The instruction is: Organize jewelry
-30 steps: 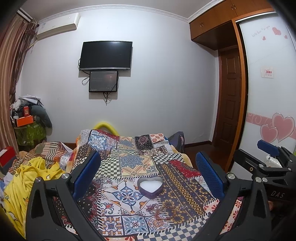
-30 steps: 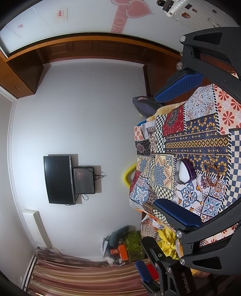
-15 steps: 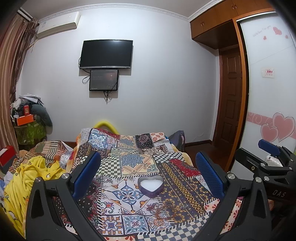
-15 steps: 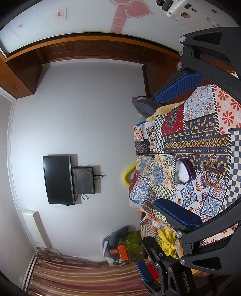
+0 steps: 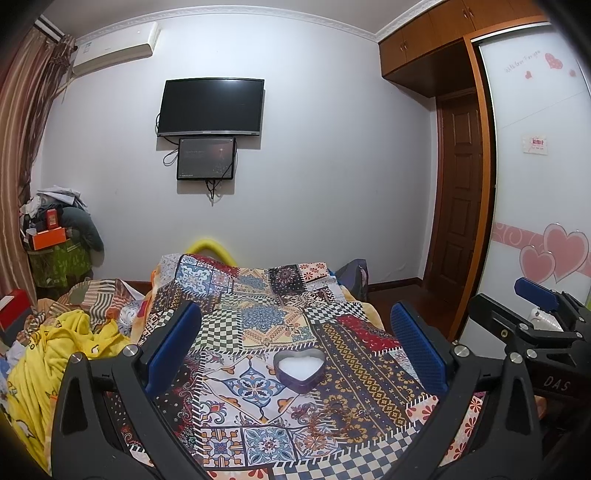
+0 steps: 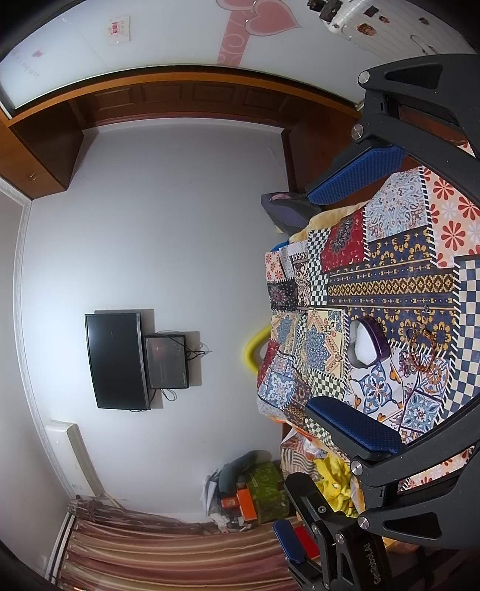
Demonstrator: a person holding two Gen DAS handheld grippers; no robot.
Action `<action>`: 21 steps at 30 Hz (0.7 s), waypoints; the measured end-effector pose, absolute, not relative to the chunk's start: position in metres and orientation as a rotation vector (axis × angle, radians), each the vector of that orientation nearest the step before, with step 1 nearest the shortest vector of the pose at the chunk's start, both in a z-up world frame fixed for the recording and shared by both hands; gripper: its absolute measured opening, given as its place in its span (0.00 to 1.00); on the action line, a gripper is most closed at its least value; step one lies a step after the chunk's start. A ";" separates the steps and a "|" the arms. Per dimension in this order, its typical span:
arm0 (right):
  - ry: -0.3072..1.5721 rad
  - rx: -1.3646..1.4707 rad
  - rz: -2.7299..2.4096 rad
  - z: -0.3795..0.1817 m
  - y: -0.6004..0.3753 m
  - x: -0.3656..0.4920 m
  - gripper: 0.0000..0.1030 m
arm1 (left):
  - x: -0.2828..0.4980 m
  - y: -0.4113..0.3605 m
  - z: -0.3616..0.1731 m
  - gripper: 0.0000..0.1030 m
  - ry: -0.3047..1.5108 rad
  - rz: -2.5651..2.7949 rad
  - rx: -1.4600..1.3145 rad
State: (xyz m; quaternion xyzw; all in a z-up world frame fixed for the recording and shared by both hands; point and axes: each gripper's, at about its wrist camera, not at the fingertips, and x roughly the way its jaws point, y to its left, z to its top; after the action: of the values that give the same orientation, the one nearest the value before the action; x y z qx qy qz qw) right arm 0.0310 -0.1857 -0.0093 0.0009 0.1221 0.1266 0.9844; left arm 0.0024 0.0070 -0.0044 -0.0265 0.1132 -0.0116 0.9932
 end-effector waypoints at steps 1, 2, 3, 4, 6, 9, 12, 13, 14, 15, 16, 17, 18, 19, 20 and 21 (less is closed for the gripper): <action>0.246 0.003 0.255 -0.009 -0.186 0.031 1.00 | 0.002 0.007 -0.005 1.00 0.227 -0.023 -0.053; 0.248 0.005 0.256 -0.009 -0.187 0.033 1.00 | 0.002 0.007 -0.005 1.00 0.227 -0.024 -0.053; 0.247 0.005 0.256 -0.009 -0.186 0.032 1.00 | 0.002 0.007 -0.005 1.00 0.227 -0.024 -0.054; 0.247 0.006 0.256 -0.009 -0.186 0.032 1.00 | 0.002 0.007 -0.005 1.00 0.227 -0.024 -0.054; 0.249 0.008 0.256 -0.009 -0.187 0.033 1.00 | 0.003 0.007 -0.005 1.00 0.226 -0.022 -0.054; 0.253 0.011 0.256 -0.010 -0.187 0.033 1.00 | 0.003 0.007 -0.004 1.00 0.230 -0.024 -0.056; 0.263 0.011 0.255 -0.011 -0.186 0.036 1.00 | 0.005 0.007 -0.004 1.00 0.238 -0.024 -0.060; 0.268 0.011 0.256 -0.013 -0.186 0.037 1.00 | 0.007 0.008 -0.005 1.00 0.244 -0.021 -0.061; 0.273 0.010 0.256 -0.013 -0.186 0.038 1.00 | 0.009 0.008 -0.006 1.00 0.252 -0.020 -0.062; 0.281 0.009 0.257 -0.015 -0.185 0.040 1.00 | 0.012 0.009 -0.007 1.00 0.261 -0.019 -0.063; 0.289 0.009 0.255 -0.017 -0.186 0.043 1.00 | 0.015 0.010 -0.010 1.00 0.272 -0.019 -0.065; 0.296 0.009 0.251 -0.019 -0.186 0.045 1.00 | 0.017 0.010 -0.011 1.00 0.280 -0.018 -0.066; 0.308 0.008 0.246 -0.022 -0.186 0.048 1.00 | 0.021 0.012 -0.015 1.00 0.296 -0.018 -0.069; 0.316 0.009 0.242 -0.025 -0.187 0.050 1.00 | 0.024 0.013 -0.017 1.00 0.307 -0.019 -0.071; 0.329 0.010 0.237 -0.029 -0.188 0.054 1.00 | 0.028 0.013 -0.020 1.00 0.319 -0.019 -0.073; 0.344 0.012 0.233 -0.033 -0.190 0.058 1.00 | 0.032 0.015 -0.024 1.00 0.334 -0.017 -0.075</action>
State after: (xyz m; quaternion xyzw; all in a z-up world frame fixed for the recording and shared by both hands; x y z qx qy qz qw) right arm 0.0576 -0.1895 -0.0335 0.0057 0.1709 0.1156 0.9785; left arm 0.0320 0.0147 -0.0236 -0.0374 0.1664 -0.0085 0.9853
